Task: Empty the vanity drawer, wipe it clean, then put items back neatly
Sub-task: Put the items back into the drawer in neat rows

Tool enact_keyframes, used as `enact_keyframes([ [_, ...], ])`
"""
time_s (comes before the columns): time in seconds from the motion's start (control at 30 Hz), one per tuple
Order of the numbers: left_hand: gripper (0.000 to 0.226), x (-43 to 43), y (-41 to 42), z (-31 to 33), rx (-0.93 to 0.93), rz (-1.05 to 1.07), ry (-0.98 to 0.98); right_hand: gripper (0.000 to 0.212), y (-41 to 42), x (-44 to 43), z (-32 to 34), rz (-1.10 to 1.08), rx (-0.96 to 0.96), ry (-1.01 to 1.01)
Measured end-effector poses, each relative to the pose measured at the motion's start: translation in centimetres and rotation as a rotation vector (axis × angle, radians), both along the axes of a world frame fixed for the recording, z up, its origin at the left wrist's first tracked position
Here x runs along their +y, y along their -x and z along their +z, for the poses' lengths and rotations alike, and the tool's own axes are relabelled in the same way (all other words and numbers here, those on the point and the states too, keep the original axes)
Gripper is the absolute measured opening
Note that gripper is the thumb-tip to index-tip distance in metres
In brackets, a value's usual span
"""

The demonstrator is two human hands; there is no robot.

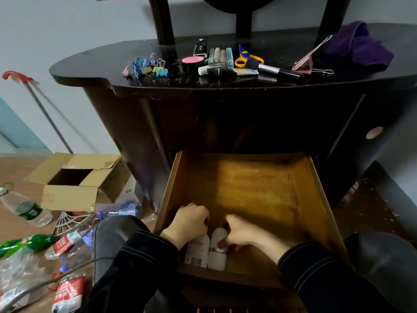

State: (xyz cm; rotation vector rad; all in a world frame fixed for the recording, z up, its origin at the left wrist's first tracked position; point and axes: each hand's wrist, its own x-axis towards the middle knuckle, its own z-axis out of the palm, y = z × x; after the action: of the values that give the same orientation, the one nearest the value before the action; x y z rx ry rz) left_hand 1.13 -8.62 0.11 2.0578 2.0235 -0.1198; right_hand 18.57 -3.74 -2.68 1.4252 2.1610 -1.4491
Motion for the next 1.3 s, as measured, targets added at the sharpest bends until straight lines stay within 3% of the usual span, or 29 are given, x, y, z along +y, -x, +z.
enact_keyframes([
  [0.13,0.026,-0.2,0.3,0.0,-0.03,0.043,-0.014,0.086,0.1,-0.5,-0.5,0.119,-0.027,-0.094],
  [0.33,0.025,-0.1,0.3,0.0,-0.069,0.061,-0.009,0.069,0.3,-0.6,-0.4,0.199,-0.033,-0.164],
  [0.6,0.025,-0.1,0.6,-0.1,-0.123,0.1,0.041,0.064,0.2,-0.5,0.1,0.272,-0.063,-0.24],
  [0.77,0.023,-0.1,0.6,0.1,-0.15,0.13,0.003,0.03,-0.1,0.3,0.6,0.171,0.016,-0.315],
  [0.9,0.013,-0.2,0.3,0.7,-0.236,0.149,-0.129,0.026,-1.2,0.6,1.6,0.018,0.062,-0.415],
  [1.07,0.029,-0.9,-0.7,3.2,-0.499,0.224,-0.444,0.013,-2.7,0.4,7.8,-0.164,0.227,-0.737],
  [1.2,0.028,-0.8,-1.1,7.9,-0.68,0.203,-0.631,0.013,-4.2,0.4,17.5,-0.235,0.513,-1.113],
  [1.3,0.025,-0.3,-1.7,13.2,-0.828,0.189,-0.787,0.012,-4.4,1.3,24.8,-0.299,0.616,-1.428],
])
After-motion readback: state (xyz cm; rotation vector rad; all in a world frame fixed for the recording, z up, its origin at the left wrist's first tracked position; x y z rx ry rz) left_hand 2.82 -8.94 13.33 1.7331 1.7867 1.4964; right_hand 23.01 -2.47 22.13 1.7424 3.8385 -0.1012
